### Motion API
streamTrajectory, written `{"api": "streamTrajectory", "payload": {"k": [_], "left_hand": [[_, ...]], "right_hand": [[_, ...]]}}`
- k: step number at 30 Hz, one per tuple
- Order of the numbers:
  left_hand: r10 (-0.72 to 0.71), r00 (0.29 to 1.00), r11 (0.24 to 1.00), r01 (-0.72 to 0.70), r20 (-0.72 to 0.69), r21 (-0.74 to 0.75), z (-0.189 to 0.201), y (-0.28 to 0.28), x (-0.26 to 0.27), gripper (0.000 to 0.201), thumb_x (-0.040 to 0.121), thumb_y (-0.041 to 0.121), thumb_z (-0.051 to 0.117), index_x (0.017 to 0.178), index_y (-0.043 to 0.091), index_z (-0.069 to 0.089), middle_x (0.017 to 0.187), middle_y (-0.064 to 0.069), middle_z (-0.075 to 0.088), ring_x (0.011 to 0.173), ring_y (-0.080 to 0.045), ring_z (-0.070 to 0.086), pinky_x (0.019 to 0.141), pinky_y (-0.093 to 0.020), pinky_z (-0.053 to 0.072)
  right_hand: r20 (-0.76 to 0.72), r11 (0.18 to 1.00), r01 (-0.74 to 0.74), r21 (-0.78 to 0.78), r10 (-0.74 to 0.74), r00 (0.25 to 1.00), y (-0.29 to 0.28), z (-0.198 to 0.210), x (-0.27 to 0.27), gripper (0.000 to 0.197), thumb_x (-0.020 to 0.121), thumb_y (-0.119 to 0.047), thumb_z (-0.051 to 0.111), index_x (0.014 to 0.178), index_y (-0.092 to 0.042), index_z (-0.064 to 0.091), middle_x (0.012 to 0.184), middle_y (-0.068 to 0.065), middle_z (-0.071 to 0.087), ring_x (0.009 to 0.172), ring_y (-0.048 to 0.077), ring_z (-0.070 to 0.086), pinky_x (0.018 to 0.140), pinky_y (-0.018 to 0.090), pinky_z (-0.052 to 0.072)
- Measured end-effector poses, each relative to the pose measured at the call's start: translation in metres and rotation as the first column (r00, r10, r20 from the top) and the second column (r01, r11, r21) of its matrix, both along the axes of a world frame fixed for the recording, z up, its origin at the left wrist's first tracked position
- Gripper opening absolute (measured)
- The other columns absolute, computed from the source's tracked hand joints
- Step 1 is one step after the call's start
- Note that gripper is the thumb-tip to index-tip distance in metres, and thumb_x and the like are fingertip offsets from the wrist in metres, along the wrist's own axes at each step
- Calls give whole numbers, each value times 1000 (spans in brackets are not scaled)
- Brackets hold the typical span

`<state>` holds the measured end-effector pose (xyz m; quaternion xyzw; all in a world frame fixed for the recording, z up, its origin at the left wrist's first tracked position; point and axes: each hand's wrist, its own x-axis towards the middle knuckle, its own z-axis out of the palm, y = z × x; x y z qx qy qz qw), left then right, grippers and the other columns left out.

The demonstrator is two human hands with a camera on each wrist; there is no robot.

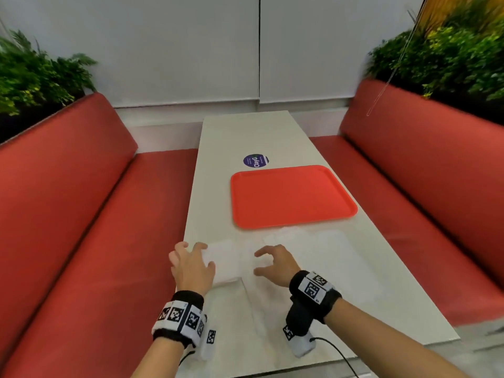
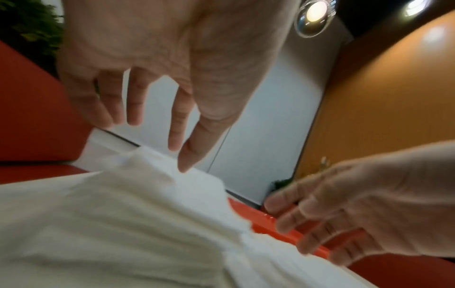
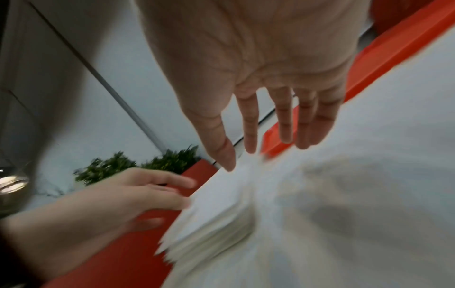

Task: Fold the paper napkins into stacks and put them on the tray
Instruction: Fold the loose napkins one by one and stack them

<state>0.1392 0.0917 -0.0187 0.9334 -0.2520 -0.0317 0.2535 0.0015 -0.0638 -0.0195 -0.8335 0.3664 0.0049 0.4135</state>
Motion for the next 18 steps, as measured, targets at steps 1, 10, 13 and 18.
{"api": "streamTrajectory", "payload": {"k": [1, 10, 13, 18], "left_hand": [[-30, 998, 999, 32, 56, -39, 5, -7, -9, 31, 83, 16, 69, 113, 22, 63, 132, -9, 38, 121, -29, 34, 95, -41, 41], [-320, 736, 946, 213, -597, -244, -14, -110, -113, 50, 89, 4, 60, 137, 6, 46, 122, -13, 53, 116, -27, 53, 98, -31, 45], [-289, 753, 952, 160, -591, -262, -22, -125, -124, 55, 86, 2, 60, 137, 7, 41, 112, -9, 47, 101, -22, 50, 87, -29, 44], [-228, 666, 938, -46, -711, -345, -22, -125, -132, 52, 82, 7, 72, 125, 13, 42, 105, -8, 58, 92, -21, 57, 77, -27, 42]], "right_hand": [[-45, 998, 43, -43, -45, 998, -14, 1, -17, 43, 81, -33, 73, 122, -27, 62, 138, 8, 45, 130, 29, 42, 105, 39, 42], [-113, 924, 381, 33, -375, 920, -71, -6, -102, 68, 86, -27, 71, 144, -9, 42, 142, 14, 49, 129, 28, 48, 101, 29, 40], [1, 900, 429, 74, -430, 903, -71, -11, -106, 60, 85, -19, 72, 138, -7, 50, 127, 14, 59, 115, 25, 57, 86, 22, 40], [139, 883, 462, 86, -470, 872, -70, -15, -105, 46, 82, -9, 72, 126, -10, 62, 94, 6, 64, 84, 17, 59, 71, 18, 44]]}}
